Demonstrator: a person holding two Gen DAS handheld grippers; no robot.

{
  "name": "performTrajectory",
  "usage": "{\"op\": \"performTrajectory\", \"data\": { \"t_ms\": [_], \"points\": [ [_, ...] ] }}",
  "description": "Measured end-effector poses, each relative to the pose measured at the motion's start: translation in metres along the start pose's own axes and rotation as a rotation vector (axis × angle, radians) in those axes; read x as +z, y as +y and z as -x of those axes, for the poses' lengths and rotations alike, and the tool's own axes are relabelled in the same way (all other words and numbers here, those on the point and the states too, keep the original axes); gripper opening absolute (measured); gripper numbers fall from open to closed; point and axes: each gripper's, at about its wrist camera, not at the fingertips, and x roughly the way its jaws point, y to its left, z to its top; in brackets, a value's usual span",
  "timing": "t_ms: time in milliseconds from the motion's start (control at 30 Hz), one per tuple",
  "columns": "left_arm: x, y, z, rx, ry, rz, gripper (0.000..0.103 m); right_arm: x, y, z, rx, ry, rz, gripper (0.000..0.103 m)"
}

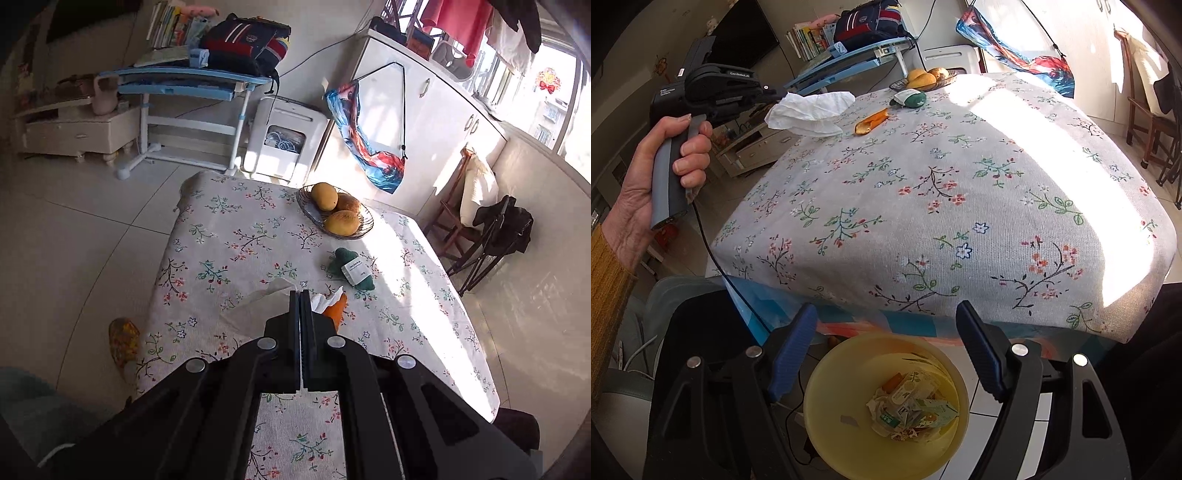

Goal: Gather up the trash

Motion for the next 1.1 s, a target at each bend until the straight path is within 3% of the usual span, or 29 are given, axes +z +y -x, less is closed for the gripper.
{"op": "performTrajectory", "data": {
  "t_ms": [200, 233, 333, 367, 400, 467, 500, 633, 733, 867, 1100],
  "points": [
    [-0.010, 0.010, 0.027, -0.112, -0.013, 0.063, 0.002, -0.001, 0.000, 0.003, -0.007, -0.010, 0.009, 0.075],
    [-0.014, 0.011, 0.031, -0.101, -0.010, 0.058, 0.002, -0.001, 0.001, 0.003, -0.007, -0.011, 0.013, 0.075],
    [-0.038, -0.005, 0.017, 0.116, 0.066, -0.130, 0.002, -0.001, 0.004, 0.002, -0.011, -0.010, 0.026, 0.075],
    [-0.049, -0.007, 0.008, 0.116, 0.120, -0.171, 0.002, -0.001, 0.004, 0.001, -0.012, -0.008, 0.030, 0.075],
    [-0.056, -0.004, 0.005, 0.107, 0.137, -0.152, 0.002, -0.002, 0.005, 0.001, -0.013, -0.008, 0.034, 0.075],
    [-0.067, 0.005, 0.004, -0.013, 0.158, -0.056, 0.002, -0.002, 0.006, 0.003, -0.015, -0.011, 0.039, 0.075],
    [-0.072, 0.007, 0.005, -0.032, 0.160, -0.042, 0.002, -0.003, 0.006, 0.004, -0.017, -0.014, 0.041, 0.075],
    [-0.101, 0.016, 0.002, -0.051, 0.240, -0.037, 0.002, -0.004, 0.004, 0.003, -0.022, -0.011, 0.036, 0.075],
    [-0.124, 0.018, -0.006, -0.039, 0.342, -0.108, 0.002, -0.004, 0.006, 0.001, -0.020, -0.010, 0.044, 0.075],
    [-0.127, 0.022, 0.004, -0.065, 0.318, -0.091, 0.002, -0.005, 0.009, 0.001, -0.022, -0.006, 0.054, 0.075],
    [-0.110, 0.019, 0.012, -0.038, 0.270, -0.102, 0.007, -0.004, 0.007, -0.002, -0.020, -0.001, 0.047, 0.075]
  ]
}}
